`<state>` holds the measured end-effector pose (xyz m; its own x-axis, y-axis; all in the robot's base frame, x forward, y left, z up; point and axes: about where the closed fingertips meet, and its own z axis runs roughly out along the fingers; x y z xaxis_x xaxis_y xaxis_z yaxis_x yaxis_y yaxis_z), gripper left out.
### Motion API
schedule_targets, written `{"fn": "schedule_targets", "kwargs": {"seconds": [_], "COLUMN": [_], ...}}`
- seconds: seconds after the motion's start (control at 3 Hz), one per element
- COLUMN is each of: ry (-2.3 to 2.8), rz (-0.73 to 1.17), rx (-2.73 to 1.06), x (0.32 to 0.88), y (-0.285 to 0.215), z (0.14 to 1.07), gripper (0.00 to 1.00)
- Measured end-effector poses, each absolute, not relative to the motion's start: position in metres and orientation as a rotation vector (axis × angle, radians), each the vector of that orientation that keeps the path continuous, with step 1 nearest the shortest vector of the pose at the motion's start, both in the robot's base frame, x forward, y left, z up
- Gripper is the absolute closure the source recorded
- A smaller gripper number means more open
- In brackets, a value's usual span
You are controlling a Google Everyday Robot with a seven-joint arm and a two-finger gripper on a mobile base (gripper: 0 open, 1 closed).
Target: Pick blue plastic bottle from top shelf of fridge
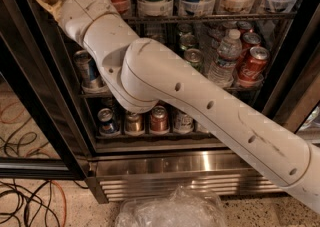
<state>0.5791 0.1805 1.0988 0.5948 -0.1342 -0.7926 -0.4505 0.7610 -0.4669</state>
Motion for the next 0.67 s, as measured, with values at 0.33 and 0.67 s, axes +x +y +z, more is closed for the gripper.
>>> {"fn": "schedule_targets", "kwargs": {"seconds": [0.33,0.67], "ry": [0.934,0.909], "rz": [0.202,0.178], "rx": [-0.705,-0.714], "x": [0.5790,0.5712], "y": [0.1805,0.1783], "z": [1.0988,1.1020], "gripper": [1.00,1.00]}}
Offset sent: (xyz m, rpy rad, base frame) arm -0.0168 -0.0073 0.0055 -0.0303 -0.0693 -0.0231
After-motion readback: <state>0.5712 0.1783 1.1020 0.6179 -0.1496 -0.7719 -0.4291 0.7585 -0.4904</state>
